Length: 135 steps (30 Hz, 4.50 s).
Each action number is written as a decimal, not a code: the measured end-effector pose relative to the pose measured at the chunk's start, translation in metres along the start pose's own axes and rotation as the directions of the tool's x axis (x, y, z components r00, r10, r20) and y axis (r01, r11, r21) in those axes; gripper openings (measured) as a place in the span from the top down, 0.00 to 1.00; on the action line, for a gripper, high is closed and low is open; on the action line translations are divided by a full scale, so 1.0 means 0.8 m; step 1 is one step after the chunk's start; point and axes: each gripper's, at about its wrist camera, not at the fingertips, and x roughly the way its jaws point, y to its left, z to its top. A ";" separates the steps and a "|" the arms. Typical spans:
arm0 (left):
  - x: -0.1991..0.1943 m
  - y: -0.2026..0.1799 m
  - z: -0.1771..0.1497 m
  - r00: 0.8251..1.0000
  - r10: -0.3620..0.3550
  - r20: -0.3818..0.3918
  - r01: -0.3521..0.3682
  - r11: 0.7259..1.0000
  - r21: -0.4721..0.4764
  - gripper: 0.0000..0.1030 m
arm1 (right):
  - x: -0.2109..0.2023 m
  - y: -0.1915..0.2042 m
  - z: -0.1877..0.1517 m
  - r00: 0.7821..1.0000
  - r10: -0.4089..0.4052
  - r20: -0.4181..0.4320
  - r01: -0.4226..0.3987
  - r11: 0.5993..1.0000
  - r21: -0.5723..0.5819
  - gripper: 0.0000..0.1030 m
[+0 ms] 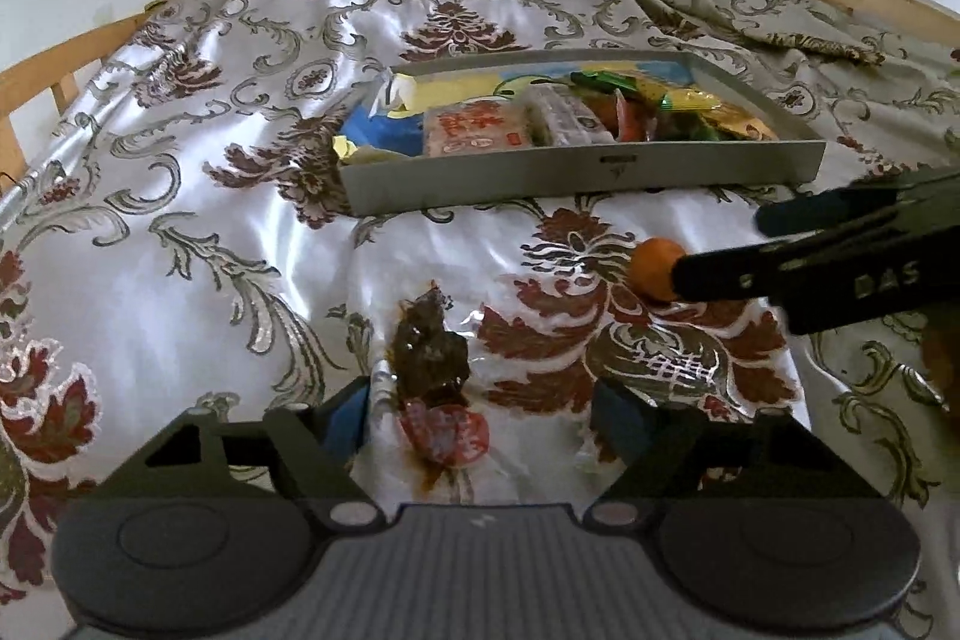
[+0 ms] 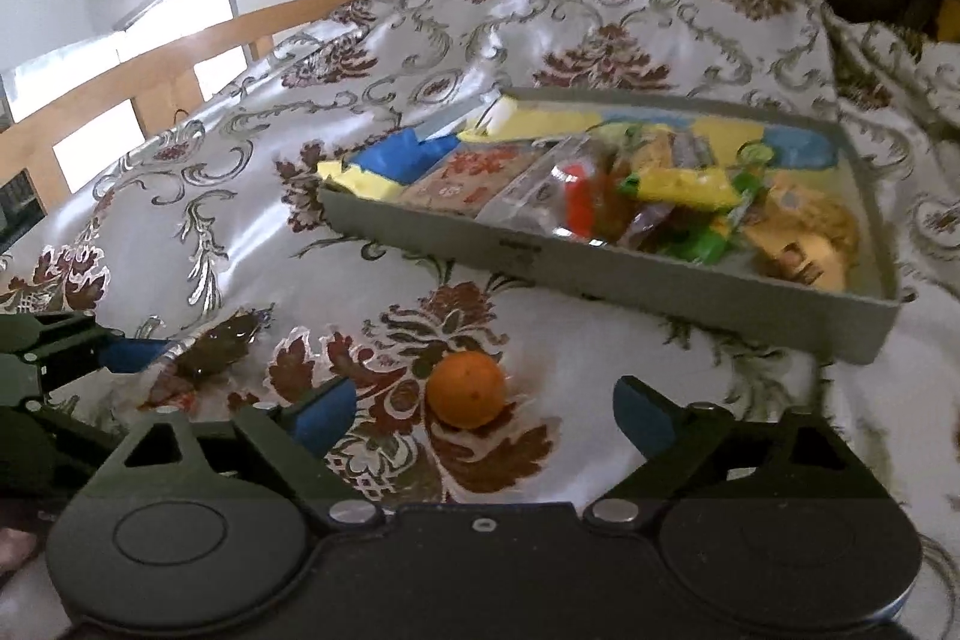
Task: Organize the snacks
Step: 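Close the left tool on the brown candy bag while the right tool closes on the orange, then carry the candy bag with the left tool and orange with the right tool into the tray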
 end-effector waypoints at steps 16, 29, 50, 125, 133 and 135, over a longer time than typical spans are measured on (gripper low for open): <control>0.010 -0.002 0.001 0.998 0.047 0.030 -0.048 0.998 0.038 0.41 | 0.047 0.012 -0.002 0.996 0.073 -0.055 -0.075 0.997 -0.032 0.43; -0.001 -0.016 0.000 0.995 0.055 0.086 -0.066 0.989 0.130 0.43 | 0.040 0.027 -0.005 0.987 0.141 -0.077 -0.146 0.988 -0.060 0.65; -0.012 -0.038 -0.007 0.974 0.068 0.218 -0.129 0.952 0.278 0.27 | 0.030 0.025 -0.009 0.987 0.121 -0.109 -0.129 0.989 -0.072 0.65; 0.113 0.020 0.196 0.984 0.004 0.178 0.038 0.973 -0.230 0.49 | 0.042 -0.073 0.126 0.960 -0.031 0.279 0.020 0.999 0.044 0.65; 0.155 0.029 0.189 0.993 0.003 0.114 0.029 0.959 -0.281 0.49 | 0.078 -0.081 0.115 0.972 -0.074 0.222 0.071 0.997 0.022 0.65; 0.157 0.029 0.186 0.994 0.011 0.105 0.019 0.958 -0.286 0.49 | 0.081 -0.075 0.111 0.971 -0.086 0.223 0.090 0.996 -0.010 0.65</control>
